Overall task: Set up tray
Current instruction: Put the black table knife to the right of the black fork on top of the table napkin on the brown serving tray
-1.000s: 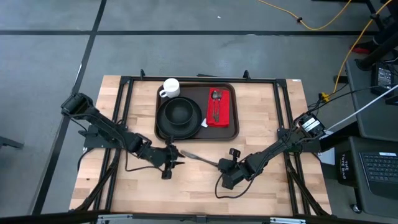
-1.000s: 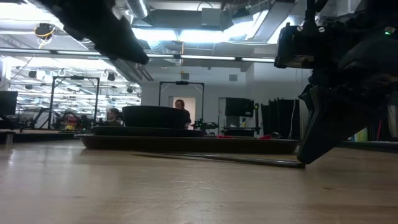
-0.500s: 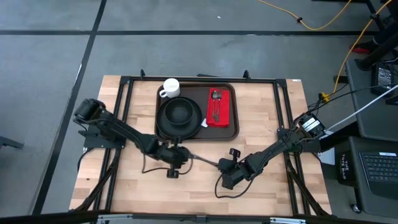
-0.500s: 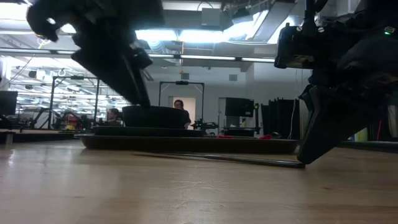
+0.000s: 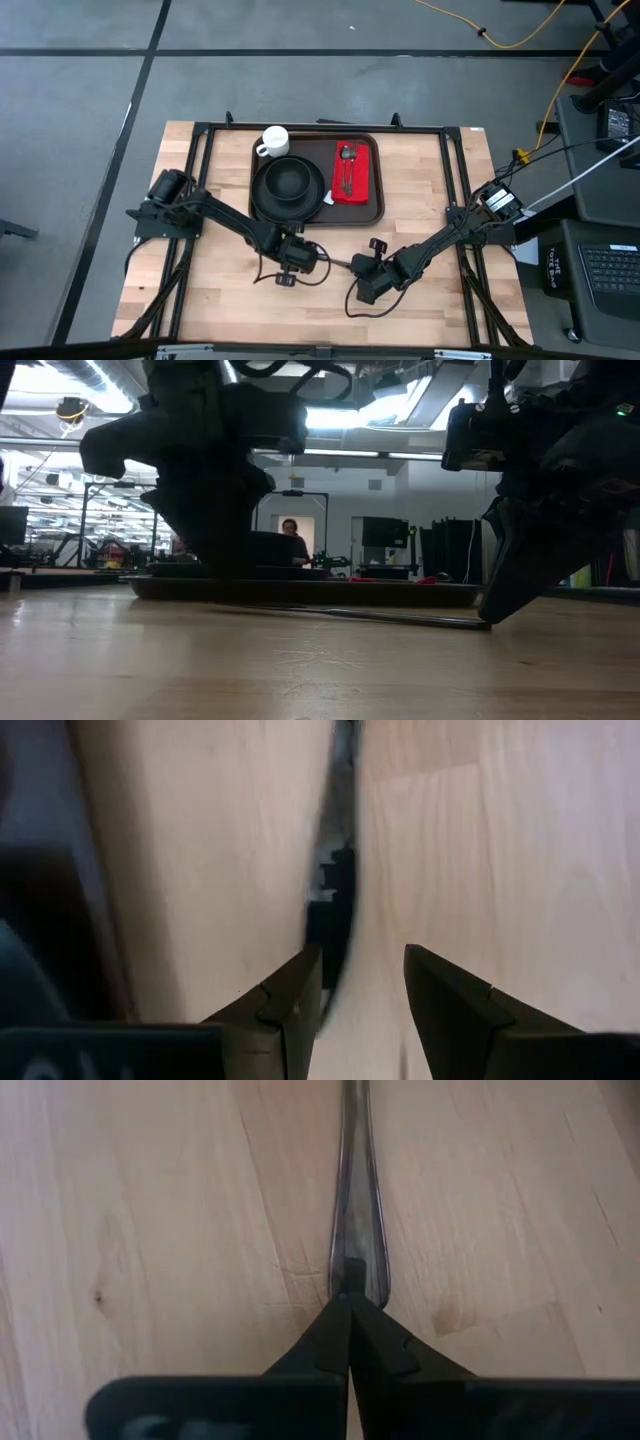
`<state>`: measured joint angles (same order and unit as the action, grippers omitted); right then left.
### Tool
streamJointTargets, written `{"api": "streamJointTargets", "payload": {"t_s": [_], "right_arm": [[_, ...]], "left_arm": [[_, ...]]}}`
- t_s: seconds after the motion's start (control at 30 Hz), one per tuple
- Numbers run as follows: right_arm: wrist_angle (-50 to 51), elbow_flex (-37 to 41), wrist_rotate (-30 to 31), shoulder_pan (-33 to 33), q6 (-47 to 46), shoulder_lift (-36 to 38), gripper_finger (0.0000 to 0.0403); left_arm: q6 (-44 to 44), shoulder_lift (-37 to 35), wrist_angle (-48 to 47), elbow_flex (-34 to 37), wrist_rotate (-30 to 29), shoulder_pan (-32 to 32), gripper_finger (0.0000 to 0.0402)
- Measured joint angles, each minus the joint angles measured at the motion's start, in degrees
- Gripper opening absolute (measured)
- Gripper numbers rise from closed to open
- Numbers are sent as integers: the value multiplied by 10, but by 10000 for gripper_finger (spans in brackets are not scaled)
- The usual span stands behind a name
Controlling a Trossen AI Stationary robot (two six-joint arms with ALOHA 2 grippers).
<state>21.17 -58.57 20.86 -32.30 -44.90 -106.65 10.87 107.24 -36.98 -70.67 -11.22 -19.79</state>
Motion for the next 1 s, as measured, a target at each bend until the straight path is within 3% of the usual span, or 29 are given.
{"api": "streamJointTargets", "payload": {"t_s": [1.0], "right_arm": [[-1,0,-1,0,1,0,5]], "left_arm": [[19,12,-26,0,-20,4,139]]}}
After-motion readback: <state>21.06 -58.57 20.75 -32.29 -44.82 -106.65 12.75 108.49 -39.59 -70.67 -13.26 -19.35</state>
